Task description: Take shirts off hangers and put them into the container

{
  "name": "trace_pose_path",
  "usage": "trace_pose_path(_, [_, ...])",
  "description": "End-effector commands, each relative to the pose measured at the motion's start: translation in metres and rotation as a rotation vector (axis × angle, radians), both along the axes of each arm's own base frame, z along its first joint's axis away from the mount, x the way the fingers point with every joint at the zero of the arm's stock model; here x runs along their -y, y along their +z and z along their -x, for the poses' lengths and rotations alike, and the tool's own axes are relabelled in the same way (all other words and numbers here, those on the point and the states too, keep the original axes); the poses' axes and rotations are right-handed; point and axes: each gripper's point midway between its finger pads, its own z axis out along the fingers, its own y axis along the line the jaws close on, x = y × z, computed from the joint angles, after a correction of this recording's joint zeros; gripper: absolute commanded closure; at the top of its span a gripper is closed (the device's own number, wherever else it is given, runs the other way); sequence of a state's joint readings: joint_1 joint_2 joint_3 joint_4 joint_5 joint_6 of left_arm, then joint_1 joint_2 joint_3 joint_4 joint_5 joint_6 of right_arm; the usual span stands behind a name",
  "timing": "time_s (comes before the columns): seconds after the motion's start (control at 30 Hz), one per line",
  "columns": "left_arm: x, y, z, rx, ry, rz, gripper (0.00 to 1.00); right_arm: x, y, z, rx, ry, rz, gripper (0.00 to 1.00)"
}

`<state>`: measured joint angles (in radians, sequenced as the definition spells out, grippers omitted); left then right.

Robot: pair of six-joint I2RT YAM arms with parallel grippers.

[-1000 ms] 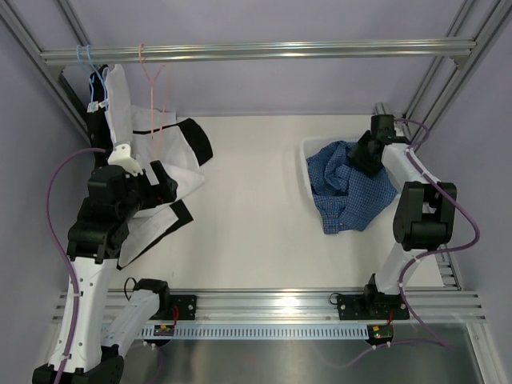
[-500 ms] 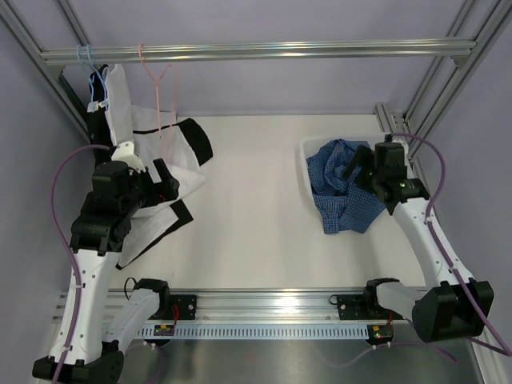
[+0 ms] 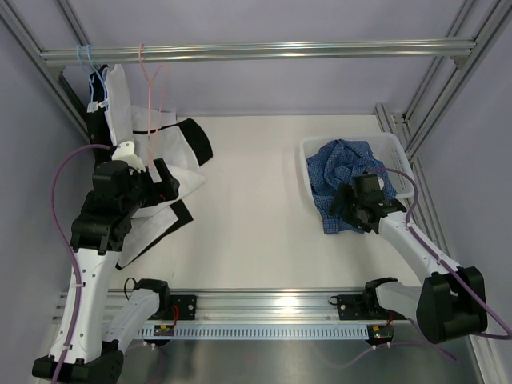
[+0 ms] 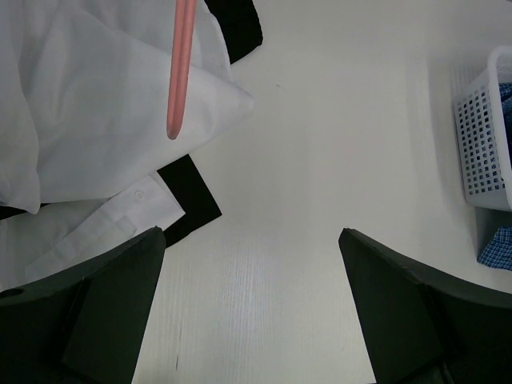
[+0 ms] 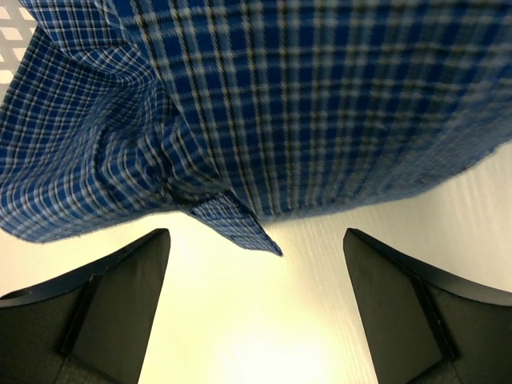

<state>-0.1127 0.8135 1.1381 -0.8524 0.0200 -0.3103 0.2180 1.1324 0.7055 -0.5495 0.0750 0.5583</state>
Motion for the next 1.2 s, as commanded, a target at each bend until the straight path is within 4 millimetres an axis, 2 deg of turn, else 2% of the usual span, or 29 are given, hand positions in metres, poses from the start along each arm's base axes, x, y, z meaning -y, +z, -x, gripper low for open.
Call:
trace_pose_path(0.0, [0.005, 0.015, -0.004, 0.056, -0.024, 0.010, 0.03, -0.017, -0.004, -0.015, 0.034, 0.029, -0.071, 0.03])
trace_pose_path(0.17, [0.003, 0.012, -0.001, 0.053, -0.022, 0.002, 0.03, -0.019, -0.023, -0.016, 0.000, 0.032, -0.070, 0.11])
trace_pose_path(0.27, [0.001, 0.012, 0.000, 0.055, -0.014, -0.006, 0.03, -0.019, -0.028, -0.017, -0.006, 0.037, -0.065, 0.17])
trace_pose_path(0.4, [0.001, 0.010, 0.000, 0.052, -0.014, -0.006, 0.03, -0.016, -0.026, -0.020, 0.008, 0.028, -0.052, 0.33])
trace_pose_path(0.43, [0.001, 0.009, 0.000, 0.052, -0.014, -0.006, 0.03, -0.016, -0.025, -0.021, 0.015, 0.027, -0.052, 0.42])
trace_pose_path(0.5, [0.001, 0.010, 0.000, 0.054, -0.013, -0.007, 0.03, -0.016, -0.026, -0.021, 0.013, 0.025, -0.048, 0.51])
trace_pose_path(0.53, [0.000, 0.010, 0.000, 0.055, -0.011, -0.008, 0.03, -0.015, -0.025, -0.021, 0.013, 0.023, -0.045, 0.61])
trace_pose_path(0.67, [0.000, 0.008, -0.001, 0.051, -0.011, -0.008, 0.03, -0.011, -0.024, -0.020, 0.018, 0.010, -0.033, 0.83])
trace_pose_path(0.73, [0.000, 0.010, 0.000, 0.055, -0.010, -0.008, 0.03, -0.009, -0.022, -0.020, 0.026, 0.004, -0.023, 0.90])
trace_pose_path(0.77, [0.000, 0.010, 0.000, 0.055, -0.011, -0.008, 0.03, -0.008, -0.017, -0.019, 0.033, 0.002, -0.019, 0.97])
trace_pose_path(0.8, [0.000, 0.011, 0.000, 0.057, -0.009, -0.010, 0.03, -0.008, -0.014, -0.019, 0.036, 0.002, -0.020, 1.00])
trace_pose_path(0.93, [0.000, 0.012, 0.001, 0.057, -0.010, -0.012, 0.03, -0.010, 0.019, -0.019, 0.080, 0.010, -0.040, 1.00])
trace_pose_path(0.97, [-0.001, 0.012, 0.000, 0.059, -0.009, -0.012, 0.03, -0.011, 0.041, -0.022, 0.115, 0.010, -0.047, 1.00])
trace_pose_path(1.0, [-0.001, 0.012, 0.001, 0.059, -0.007, -0.013, 0.03, -0.011, 0.053, -0.023, 0.135, 0.010, -0.050, 1.00])
trace_pose_path(1.03, [-0.001, 0.013, 0.001, 0.060, -0.009, -0.012, 0.03, -0.011, 0.078, -0.028, 0.171, 0.012, -0.055, 1.00])
trace_pose_path(1.1, [-0.001, 0.014, 0.001, 0.062, -0.009, -0.012, 0.03, -0.007, 0.108, -0.035, 0.229, -0.005, -0.038, 1.00])
trace_pose_path(1.13, [-0.001, 0.014, 0.001, 0.063, -0.008, -0.010, 0.03, -0.005, 0.136, -0.043, 0.280, -0.010, -0.033, 1.00])
trace_pose_path(1.17, [0.000, 0.013, 0.001, 0.060, -0.011, -0.009, 0.03, -0.001, 0.146, -0.050, 0.293, -0.029, -0.009, 1.00])
